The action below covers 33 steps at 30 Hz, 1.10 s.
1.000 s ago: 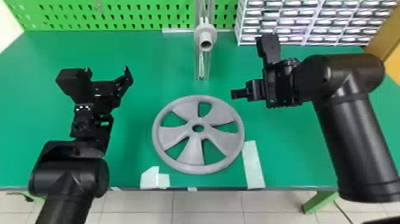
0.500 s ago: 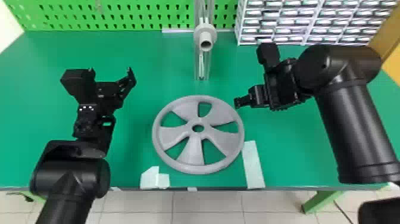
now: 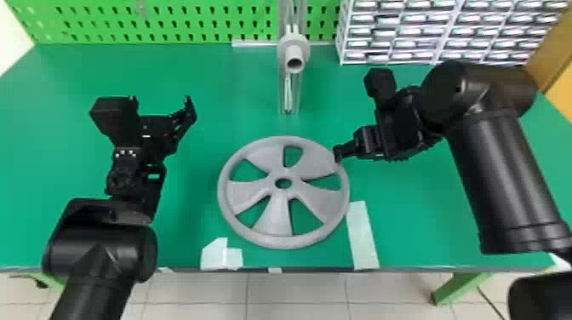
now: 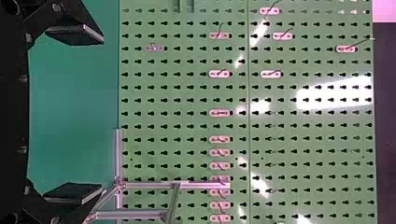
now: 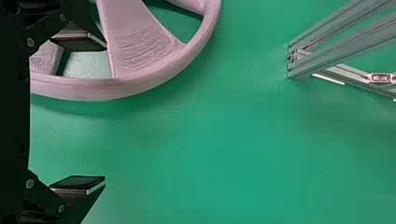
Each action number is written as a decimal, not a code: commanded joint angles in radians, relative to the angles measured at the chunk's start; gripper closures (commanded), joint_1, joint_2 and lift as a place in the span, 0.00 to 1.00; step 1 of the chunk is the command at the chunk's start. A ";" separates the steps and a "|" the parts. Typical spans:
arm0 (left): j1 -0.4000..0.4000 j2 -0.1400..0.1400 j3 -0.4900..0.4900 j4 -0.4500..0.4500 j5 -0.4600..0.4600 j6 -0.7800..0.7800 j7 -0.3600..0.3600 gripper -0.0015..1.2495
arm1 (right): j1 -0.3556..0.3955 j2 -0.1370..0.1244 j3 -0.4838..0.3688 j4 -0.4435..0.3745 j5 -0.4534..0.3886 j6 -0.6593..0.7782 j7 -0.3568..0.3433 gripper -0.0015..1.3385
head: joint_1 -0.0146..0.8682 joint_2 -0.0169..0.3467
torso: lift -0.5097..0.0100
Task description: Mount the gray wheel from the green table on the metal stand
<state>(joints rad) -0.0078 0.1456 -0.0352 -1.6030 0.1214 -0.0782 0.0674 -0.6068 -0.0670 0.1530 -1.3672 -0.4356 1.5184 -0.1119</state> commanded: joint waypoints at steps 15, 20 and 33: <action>0.000 0.002 0.001 0.000 0.000 0.000 0.000 0.13 | 0.018 0.032 0.017 -0.019 0.026 -0.007 0.000 0.20 | 1.00 0.19 | 0.79; -0.001 0.002 0.001 0.000 0.000 0.000 0.000 0.13 | 0.021 0.035 0.022 -0.019 0.043 -0.007 0.000 0.20 | 1.00 0.19 | 0.79; -0.003 0.003 -0.002 0.000 0.000 0.000 0.000 0.13 | 0.030 0.042 0.028 0.000 0.052 -0.012 0.000 0.21 | 1.00 0.19 | 0.79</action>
<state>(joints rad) -0.0101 0.1480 -0.0354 -1.6030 0.1212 -0.0782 0.0674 -0.5787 -0.0268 0.1812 -1.3775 -0.3844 1.5091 -0.1119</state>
